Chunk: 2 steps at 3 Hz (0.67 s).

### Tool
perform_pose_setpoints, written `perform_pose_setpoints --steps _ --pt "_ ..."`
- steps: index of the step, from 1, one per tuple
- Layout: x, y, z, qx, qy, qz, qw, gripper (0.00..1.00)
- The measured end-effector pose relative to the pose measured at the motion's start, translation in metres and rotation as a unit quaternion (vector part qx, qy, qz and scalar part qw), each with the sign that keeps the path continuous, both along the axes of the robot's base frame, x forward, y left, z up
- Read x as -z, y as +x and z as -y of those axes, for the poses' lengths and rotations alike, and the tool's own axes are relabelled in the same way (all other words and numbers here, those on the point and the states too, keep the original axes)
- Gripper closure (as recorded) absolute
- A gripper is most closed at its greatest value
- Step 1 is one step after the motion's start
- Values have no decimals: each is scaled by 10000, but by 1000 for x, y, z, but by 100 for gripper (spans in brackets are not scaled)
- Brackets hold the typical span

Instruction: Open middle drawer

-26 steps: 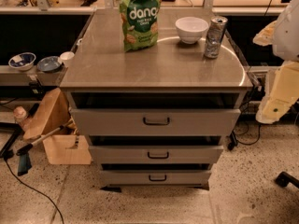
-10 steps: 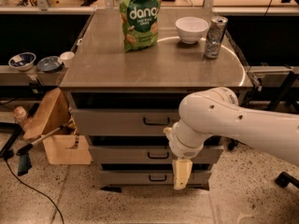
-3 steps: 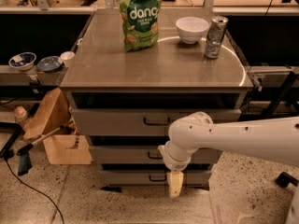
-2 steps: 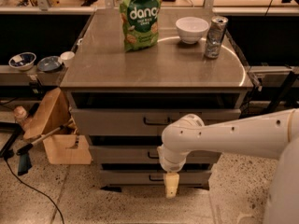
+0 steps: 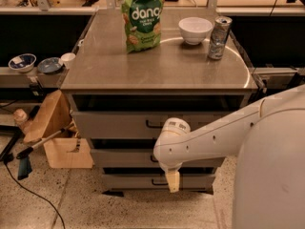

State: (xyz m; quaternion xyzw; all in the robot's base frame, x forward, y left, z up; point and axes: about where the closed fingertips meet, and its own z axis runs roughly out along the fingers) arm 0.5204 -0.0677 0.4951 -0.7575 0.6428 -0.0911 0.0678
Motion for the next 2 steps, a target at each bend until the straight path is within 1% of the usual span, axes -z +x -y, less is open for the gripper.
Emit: perform_pose_setpoints --steps 1,2 --pt "0 0 0 0 0 0 10000 0" --pt "4 3 0 -80 176 -77 9998 0"
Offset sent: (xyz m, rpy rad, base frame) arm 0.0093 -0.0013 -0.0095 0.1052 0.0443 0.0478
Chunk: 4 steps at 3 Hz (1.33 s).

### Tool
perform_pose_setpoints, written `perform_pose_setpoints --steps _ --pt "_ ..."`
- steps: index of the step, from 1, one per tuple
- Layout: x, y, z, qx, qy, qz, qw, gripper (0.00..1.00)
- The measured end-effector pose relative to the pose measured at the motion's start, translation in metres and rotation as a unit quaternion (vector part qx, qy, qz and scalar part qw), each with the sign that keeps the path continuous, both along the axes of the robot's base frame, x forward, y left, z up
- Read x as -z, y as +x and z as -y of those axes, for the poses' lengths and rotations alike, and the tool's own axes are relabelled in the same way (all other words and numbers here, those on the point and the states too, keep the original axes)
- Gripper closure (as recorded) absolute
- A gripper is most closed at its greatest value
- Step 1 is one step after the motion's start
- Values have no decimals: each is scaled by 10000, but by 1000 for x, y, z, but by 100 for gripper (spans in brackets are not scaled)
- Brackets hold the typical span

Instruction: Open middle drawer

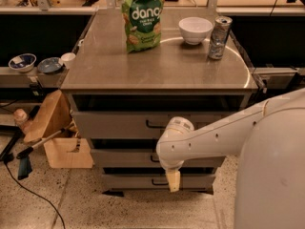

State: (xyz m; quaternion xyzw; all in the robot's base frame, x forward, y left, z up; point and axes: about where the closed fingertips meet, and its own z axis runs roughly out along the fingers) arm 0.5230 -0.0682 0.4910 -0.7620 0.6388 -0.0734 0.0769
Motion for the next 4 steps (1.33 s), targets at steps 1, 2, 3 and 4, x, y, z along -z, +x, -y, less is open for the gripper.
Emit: perform_pose_setpoints --steps 1,2,3,4 --pt "11 16 3 273 847 -124 9960 0" --pt "15 26 10 245 1279 -205 9913 0" --pt "21 31 17 -248 1202 -147 9923 0" --pt "24 24 13 -172 1164 -150 9929 0"
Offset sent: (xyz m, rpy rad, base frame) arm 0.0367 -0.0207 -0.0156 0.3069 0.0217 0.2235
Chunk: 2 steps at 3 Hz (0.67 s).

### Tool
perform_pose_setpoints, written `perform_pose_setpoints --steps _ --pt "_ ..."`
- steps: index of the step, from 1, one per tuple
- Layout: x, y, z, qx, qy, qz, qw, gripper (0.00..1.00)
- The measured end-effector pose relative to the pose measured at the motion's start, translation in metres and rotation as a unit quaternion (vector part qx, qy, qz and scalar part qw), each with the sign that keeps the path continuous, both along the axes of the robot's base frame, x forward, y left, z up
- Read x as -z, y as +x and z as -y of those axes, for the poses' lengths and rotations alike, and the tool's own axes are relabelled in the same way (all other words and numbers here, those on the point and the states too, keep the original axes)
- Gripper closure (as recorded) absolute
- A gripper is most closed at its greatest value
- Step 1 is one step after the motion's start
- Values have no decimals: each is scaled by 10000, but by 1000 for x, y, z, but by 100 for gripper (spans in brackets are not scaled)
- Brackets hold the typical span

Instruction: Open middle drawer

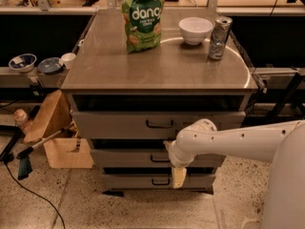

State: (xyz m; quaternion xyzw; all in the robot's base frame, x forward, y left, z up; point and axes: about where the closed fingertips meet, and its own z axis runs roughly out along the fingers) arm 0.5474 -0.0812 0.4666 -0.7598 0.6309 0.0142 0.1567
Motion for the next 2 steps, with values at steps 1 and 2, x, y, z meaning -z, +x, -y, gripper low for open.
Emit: perform_pose_setpoints --steps 1,2 --pt "8 -6 -4 67 -3 -85 9999 0" --pt "15 -12 -5 160 -7 -164 9997 0"
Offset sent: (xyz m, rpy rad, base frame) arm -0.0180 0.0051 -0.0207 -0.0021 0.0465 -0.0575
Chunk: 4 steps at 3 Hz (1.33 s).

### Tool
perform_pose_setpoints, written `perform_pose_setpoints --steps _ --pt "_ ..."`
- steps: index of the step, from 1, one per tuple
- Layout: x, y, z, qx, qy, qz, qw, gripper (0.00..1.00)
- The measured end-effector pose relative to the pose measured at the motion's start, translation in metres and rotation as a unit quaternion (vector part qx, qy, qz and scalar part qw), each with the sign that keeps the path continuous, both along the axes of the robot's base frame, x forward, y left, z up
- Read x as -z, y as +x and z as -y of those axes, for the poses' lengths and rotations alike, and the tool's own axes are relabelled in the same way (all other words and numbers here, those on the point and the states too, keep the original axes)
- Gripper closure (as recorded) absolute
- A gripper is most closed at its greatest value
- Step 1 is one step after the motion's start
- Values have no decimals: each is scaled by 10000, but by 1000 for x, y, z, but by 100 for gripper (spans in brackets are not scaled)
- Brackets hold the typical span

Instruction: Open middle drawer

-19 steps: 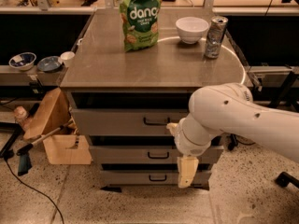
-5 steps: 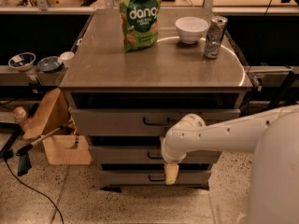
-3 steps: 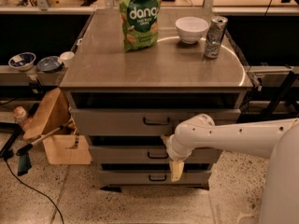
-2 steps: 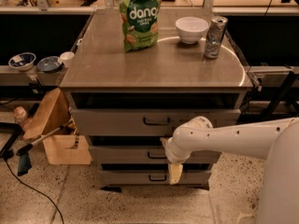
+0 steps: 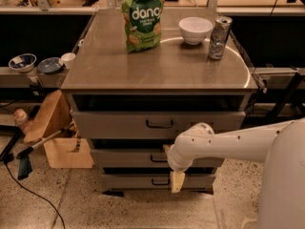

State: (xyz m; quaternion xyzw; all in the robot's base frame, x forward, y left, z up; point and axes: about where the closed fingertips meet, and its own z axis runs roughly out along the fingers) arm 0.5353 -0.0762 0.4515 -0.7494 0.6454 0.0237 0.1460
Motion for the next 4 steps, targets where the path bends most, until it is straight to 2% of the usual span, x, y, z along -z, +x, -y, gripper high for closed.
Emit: perform_pose_setpoints --steps 1,2,3,4 --pt "4 1 -1 98 -62 47 9999 0" --pt "7 13 -3 294 -101 204 9993 0" --pt "23 40 -14 417 -169 281 9986 0" --pt "25 39 -15 386 -175 263 9988 0"
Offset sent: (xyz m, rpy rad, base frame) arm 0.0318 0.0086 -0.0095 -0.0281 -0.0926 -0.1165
